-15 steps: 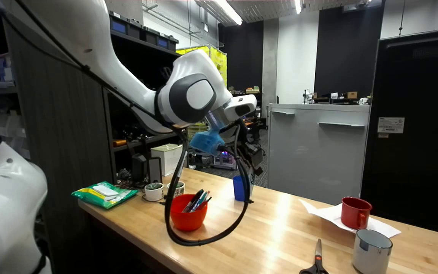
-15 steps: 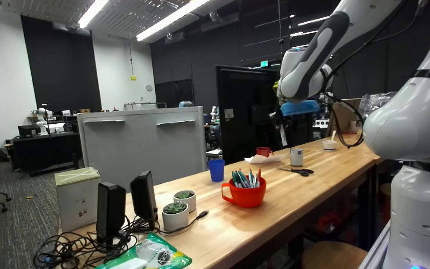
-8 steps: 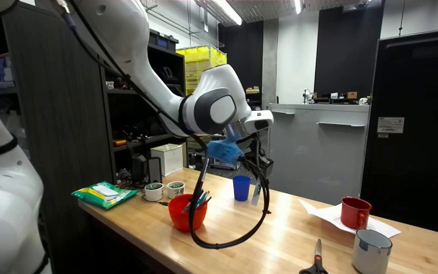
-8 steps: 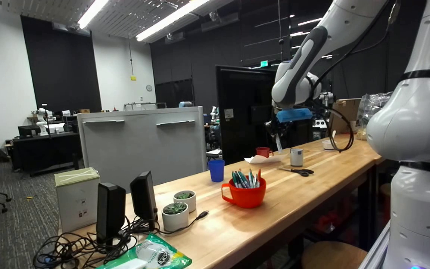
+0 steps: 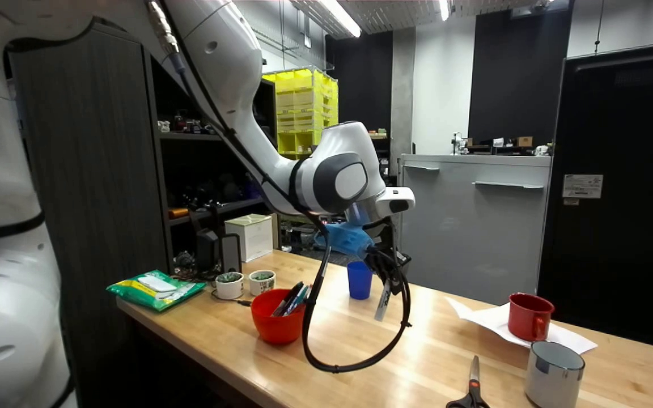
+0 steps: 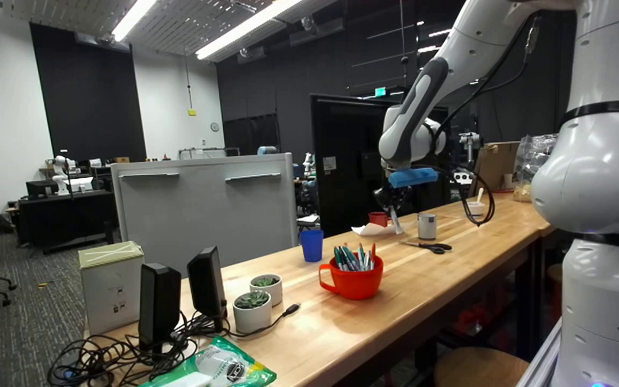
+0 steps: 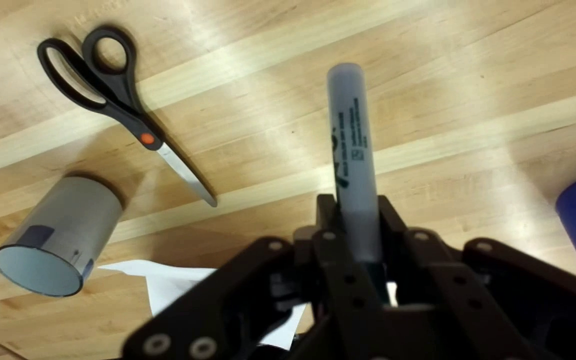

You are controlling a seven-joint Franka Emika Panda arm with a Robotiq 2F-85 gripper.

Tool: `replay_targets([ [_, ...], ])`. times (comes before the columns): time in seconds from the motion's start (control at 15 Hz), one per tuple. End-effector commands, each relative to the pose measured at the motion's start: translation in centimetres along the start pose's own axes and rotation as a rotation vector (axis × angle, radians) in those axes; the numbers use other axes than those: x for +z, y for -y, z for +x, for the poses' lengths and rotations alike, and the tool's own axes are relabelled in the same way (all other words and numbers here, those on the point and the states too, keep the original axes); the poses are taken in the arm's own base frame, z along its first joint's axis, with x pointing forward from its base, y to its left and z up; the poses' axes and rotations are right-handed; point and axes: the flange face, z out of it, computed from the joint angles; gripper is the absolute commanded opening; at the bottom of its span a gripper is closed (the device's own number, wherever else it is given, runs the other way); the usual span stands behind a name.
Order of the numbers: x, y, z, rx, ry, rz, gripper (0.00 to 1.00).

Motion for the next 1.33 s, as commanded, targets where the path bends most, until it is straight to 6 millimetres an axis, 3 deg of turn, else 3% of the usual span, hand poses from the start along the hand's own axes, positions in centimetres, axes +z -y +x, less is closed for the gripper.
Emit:
replay_targets([
  [0.0, 1.2, 0.0, 1.2, -0.021, 0.041, -0.018, 0.05],
  [0.53, 6.1, -1.4, 2.7, -0.018, 0.165, -0.081, 0.05],
  [1.27, 13.6, -2.0, 2.1, -0.075, 0.376, -0.124, 0.05],
])
